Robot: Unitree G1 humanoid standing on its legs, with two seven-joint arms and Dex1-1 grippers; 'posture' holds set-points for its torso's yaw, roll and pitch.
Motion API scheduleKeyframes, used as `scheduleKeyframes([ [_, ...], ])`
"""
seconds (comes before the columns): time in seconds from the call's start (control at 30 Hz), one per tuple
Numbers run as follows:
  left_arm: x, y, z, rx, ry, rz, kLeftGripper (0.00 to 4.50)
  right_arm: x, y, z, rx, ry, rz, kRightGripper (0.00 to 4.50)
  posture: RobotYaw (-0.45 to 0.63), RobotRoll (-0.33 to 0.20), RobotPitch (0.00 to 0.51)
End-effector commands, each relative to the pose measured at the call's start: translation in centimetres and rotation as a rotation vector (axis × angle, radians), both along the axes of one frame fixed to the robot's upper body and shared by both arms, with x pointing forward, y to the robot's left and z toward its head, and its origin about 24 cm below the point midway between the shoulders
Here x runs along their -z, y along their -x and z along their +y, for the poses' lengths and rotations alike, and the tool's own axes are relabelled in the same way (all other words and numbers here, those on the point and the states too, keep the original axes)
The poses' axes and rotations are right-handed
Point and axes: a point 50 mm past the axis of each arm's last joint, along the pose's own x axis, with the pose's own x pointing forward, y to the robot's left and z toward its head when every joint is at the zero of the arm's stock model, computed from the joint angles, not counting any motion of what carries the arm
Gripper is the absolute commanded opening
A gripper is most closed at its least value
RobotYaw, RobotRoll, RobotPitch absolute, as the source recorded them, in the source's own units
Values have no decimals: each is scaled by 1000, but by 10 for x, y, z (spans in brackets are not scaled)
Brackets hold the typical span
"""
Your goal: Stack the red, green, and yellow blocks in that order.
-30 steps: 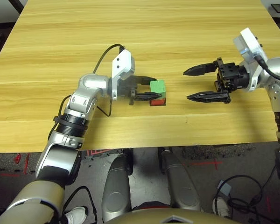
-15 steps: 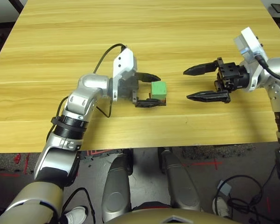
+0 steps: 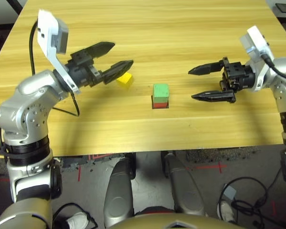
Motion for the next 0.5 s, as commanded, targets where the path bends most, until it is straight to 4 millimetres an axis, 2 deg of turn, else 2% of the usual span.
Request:
scheduleKeyframes([
  [0.03, 13, 0, -11, -70, -26, -25, 4481, 0, 0, 2, -27, 19, -5, 4500, -26, -131, 292],
  [0.23, 24, -10, -23, -140, -7, -63, 4481, -1, -1, 3, -33, 24, -1, 4500, -35, -134, 292],
  [0.5, 30, -24, -31, -124, -26, -90, 4481, -2, 1, 3, -30, 21, -2, 4500, -61, -138, 288],
])
